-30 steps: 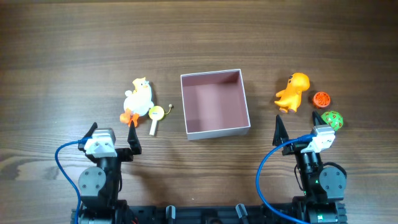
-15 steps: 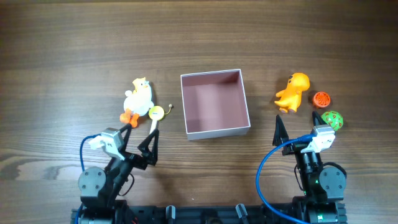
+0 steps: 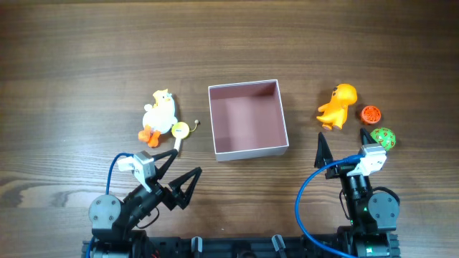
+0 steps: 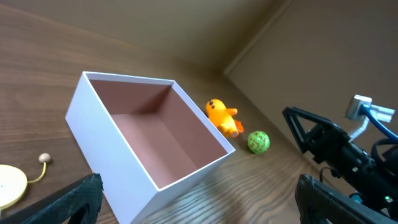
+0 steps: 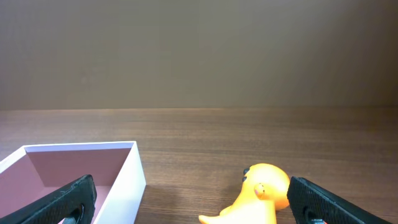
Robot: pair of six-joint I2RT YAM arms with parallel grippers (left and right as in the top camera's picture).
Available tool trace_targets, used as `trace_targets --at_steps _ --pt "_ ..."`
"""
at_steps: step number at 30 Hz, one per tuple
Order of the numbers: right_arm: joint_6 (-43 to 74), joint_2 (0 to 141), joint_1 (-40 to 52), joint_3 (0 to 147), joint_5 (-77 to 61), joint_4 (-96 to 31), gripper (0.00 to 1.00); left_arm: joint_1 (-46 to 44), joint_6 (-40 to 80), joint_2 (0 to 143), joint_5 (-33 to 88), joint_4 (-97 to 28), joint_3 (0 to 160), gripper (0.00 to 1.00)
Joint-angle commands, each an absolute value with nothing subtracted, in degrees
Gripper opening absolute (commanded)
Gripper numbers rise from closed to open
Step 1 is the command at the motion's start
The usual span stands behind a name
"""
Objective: Pack container
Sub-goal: 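Move the left gripper to the white plush duck and grasp it, then lift the duck with the left gripper and lower it into the box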
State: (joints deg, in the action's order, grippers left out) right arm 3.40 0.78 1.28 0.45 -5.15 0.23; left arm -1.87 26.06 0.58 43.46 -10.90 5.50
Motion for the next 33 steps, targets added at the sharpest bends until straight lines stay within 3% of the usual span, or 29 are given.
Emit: trace_targets --at_steps 1,8,11,15,21,33 --pt "4.0 0.4 1.1 0.3 -5.4 0.4 1.00 -2.2 26.4 0.4 45.8 -11.4 11.2 0.99" --pt "4.0 0.4 1.1 0.3 -5.4 0.4 1.00 -2.2 22.2 8.3 34.0 -25.8 32.9 0.99" --pt "4.1 0.4 1.1 0.3 -5.4 0.4 1.00 -2.2 20.4 21.8 21.8 -41.1 46.1 0.99" --pt "4.1 0.4 1.1 0.3 -5.4 0.4 1.00 -2.2 16.6 41.5 15.5 -50.4 58.5 1.00" --pt "4.1 0.4 1.1 0.3 -5.4 0.4 1.00 -2.2 16.6 64.1 9.9 -46.2 64.7 1.00" --pt "4.1 0.4 1.1 0.3 -5.4 0.4 1.00 -2.2 3.2 90.8 1.6 -40.9 64.7 0.98"
